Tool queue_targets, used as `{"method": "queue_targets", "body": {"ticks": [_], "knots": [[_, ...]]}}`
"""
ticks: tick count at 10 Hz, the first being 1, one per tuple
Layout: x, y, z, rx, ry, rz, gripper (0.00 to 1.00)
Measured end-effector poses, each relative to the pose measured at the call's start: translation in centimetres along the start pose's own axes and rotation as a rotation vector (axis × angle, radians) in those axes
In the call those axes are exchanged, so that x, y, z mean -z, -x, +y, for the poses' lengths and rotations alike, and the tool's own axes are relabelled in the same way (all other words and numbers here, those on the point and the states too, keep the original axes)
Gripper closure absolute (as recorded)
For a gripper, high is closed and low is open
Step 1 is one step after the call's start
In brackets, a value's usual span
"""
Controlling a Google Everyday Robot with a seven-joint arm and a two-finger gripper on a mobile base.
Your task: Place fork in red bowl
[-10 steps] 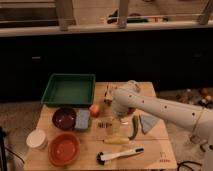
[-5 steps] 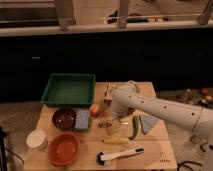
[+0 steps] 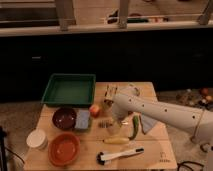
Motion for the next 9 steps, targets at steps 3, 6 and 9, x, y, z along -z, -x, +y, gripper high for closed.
{"method": "queue_targets", "body": {"ticks": [3, 6, 9], "knots": [[-0.8, -0.6, -0.2, 0.038, -0.011, -0.003, 0.26], [-1.6, -0.8, -0.2, 0.073, -0.003, -0.009, 0.26], [-2.4, -0.9, 0.4, 0.082, 0.018, -0.024, 0.26]]}}
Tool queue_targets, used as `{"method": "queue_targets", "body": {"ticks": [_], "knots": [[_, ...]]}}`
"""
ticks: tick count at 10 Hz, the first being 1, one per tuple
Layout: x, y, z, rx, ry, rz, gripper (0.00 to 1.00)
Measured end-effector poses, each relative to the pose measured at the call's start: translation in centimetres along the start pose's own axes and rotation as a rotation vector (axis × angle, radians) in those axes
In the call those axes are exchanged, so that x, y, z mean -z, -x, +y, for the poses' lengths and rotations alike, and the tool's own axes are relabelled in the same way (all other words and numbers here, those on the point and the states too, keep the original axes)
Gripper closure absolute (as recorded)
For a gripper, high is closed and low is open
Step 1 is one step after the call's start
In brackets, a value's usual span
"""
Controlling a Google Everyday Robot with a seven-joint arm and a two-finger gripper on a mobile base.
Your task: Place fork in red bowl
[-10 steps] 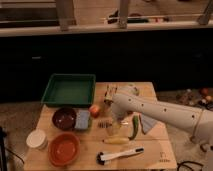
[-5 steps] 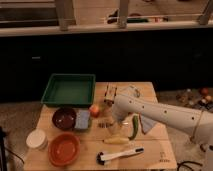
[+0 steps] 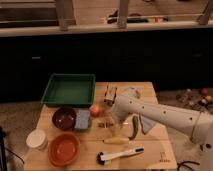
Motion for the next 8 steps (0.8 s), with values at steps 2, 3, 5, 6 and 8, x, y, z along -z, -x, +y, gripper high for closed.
{"method": "queue_targets", "body": {"ticks": [2, 3, 5, 6, 8], "knots": [[-0.34, -0.31, 0.45, -0.006, 0.010, -0.001, 0.26], [-0.50, -0.40, 0.58, -0.009, 0.016, -0.003, 0.26], [-0.85, -0.39, 0.70, -0.013, 0.029, -0.006, 0.38], [-0.89, -0.52, 0.75, -0.016, 0.031, -0.007, 0.42], [-1.04, -0.66, 0.79, -0.021, 0.038, -0.011, 0.43]]}}
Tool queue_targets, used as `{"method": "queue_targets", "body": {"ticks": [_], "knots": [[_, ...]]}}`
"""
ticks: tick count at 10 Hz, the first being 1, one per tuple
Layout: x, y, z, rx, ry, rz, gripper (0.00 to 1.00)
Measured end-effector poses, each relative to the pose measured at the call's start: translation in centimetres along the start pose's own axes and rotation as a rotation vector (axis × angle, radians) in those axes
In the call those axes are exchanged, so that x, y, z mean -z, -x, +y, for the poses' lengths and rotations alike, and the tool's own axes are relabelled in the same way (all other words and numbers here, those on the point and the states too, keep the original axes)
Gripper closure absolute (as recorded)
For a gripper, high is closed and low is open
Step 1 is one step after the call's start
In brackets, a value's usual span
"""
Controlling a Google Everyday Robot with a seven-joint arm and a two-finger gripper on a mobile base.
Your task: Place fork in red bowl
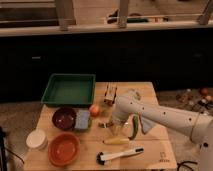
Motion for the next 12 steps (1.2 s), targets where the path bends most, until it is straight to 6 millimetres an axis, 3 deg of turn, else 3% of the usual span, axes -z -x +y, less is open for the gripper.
{"method": "queue_targets", "body": {"ticks": [5, 8, 10, 12], "knots": [[-0.2, -0.5, -0.3, -0.007, 0.018, -0.011, 0.44], [-0.2, -0.6, -0.9, -0.011, 0.029, -0.018, 0.68], [-0.2, -0.7, -1.3, -0.009, 0.035, -0.014, 0.91], [-0.4, -0.7, -0.8, -0.013, 0.039, -0.013, 1.00]]}}
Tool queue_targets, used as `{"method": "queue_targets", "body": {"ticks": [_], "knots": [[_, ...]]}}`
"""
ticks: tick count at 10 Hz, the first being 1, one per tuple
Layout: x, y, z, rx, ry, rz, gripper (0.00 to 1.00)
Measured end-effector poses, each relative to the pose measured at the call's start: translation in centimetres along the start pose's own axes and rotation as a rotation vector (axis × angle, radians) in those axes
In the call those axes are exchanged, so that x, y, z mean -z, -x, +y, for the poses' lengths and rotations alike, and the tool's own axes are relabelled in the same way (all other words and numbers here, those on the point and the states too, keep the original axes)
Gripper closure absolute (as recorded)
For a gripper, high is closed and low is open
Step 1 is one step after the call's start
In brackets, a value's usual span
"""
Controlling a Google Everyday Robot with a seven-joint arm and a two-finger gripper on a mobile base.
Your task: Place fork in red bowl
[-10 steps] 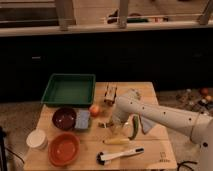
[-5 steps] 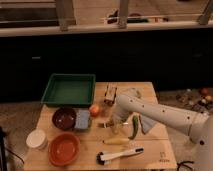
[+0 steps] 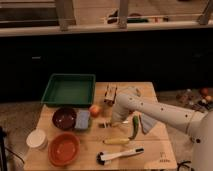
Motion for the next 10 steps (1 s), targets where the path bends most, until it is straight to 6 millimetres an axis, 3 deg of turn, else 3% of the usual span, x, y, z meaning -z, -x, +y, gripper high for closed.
{"method": "queue_targets", "body": {"ticks": [4, 10], "knots": [[0.3, 0.1, 0.2, 0.004, 0.000, 0.007, 1.00], [3.5, 0.5, 0.5, 0.003, -0.061, 0.036, 1.00]]}}
